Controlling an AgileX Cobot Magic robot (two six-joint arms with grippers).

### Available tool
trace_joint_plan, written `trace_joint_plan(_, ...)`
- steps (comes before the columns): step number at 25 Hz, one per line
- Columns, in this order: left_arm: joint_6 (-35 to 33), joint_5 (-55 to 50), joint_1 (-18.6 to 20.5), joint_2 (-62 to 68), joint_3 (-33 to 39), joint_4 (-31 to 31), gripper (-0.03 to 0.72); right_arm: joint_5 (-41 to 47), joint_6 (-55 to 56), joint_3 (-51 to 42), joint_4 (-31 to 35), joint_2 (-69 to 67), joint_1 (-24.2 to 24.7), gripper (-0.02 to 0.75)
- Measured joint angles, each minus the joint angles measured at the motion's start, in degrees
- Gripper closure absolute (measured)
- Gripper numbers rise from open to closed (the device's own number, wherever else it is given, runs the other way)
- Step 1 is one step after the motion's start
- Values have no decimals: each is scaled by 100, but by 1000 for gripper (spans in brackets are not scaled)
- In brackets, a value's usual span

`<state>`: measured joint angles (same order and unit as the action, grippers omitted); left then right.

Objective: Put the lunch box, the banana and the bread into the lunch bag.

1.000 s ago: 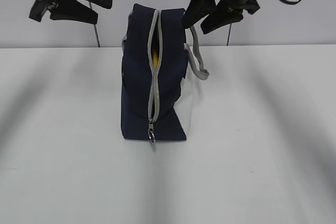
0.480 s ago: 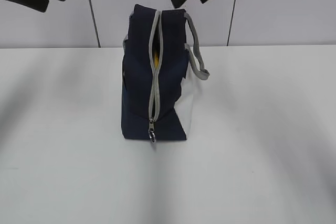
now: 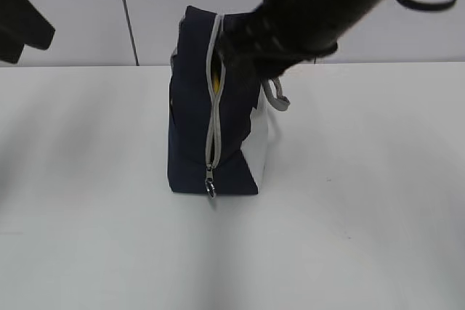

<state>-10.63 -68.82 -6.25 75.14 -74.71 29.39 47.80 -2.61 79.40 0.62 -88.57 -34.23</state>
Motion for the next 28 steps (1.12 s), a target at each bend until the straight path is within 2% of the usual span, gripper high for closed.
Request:
trace_joint_plan(6,-106,356,0,-652,884,-6,312,-3140,-261,-3049,242,973,-35,339)
trace_joint_plan(9,-109,520,0,-773,1096,-17,316,-4635,-275,-4254,296,1065,-35,339)
trace_joint_plan(12,-109,551,0,-795,1174,-17,317,-5643,-275,-5000,320,964,-35,339)
trace_joint_plan(18,-109,799,0,-795,1179,-11,317,-7198,-275,-5373,265,251,-35,339)
trace_joint_plan(23,-109,833,0,-795,1179,-11,317,-8447,-262,-5373,-379,-549,-35,339)
trace_joint_plan(28,-109,845,0,-795,1179,-11,317,-9134,40,-5334,-839,-1024,-35,339)
